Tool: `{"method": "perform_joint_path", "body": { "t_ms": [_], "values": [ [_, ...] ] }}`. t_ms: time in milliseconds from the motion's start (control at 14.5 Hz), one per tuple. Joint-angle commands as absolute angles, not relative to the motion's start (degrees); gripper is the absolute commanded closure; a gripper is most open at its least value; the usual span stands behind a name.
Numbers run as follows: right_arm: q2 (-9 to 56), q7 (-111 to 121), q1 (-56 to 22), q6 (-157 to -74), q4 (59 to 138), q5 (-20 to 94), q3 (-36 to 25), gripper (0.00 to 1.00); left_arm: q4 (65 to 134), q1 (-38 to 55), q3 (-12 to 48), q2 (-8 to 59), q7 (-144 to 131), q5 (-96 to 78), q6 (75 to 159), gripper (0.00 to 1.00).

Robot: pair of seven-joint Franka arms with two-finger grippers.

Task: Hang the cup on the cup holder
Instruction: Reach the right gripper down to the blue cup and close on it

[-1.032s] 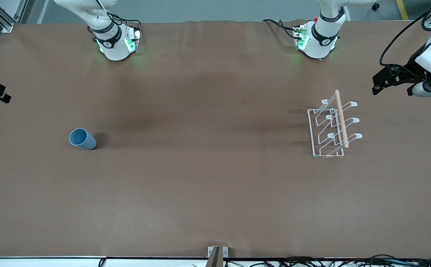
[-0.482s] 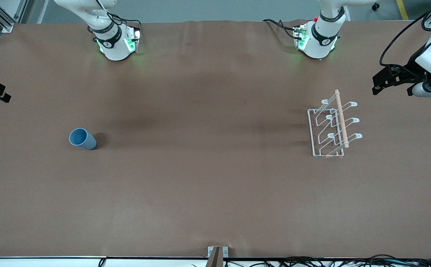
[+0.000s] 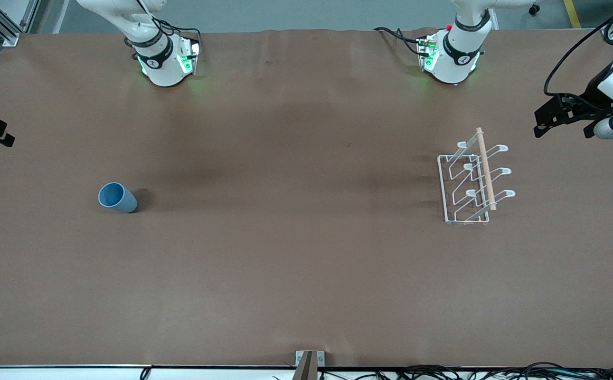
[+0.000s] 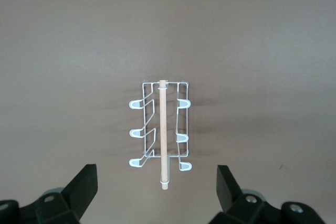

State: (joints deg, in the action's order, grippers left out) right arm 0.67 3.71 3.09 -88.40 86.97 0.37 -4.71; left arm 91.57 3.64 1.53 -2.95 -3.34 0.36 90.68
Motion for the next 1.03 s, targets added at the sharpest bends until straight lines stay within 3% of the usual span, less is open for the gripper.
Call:
{"method": "perform_joint_path", "body": {
  "t_ms": [0, 688, 964],
  "values": [
    [-0.18, 6.58, 3.51, -94.98, 94.98, 0.88, -4.92, 0.00, 91.49, 2.72, 1.76, -3.25, -2.37, 0.44, 91.05, 0.00],
    [3.07, 15.81, 5.71, -125.56, 122.41, 0.53, -5.01, 0.00, 91.67, 3.25, 1.93, -2.90, -2.37, 0.44, 90.97, 0.00],
    [9.21, 19.51, 7.03, -135.42, 126.73, 0.53, -5.01, 0.00, 91.58, 3.25, 2.02, -2.90, -2.37, 0.44, 90.88, 0.00]
  ]
}}
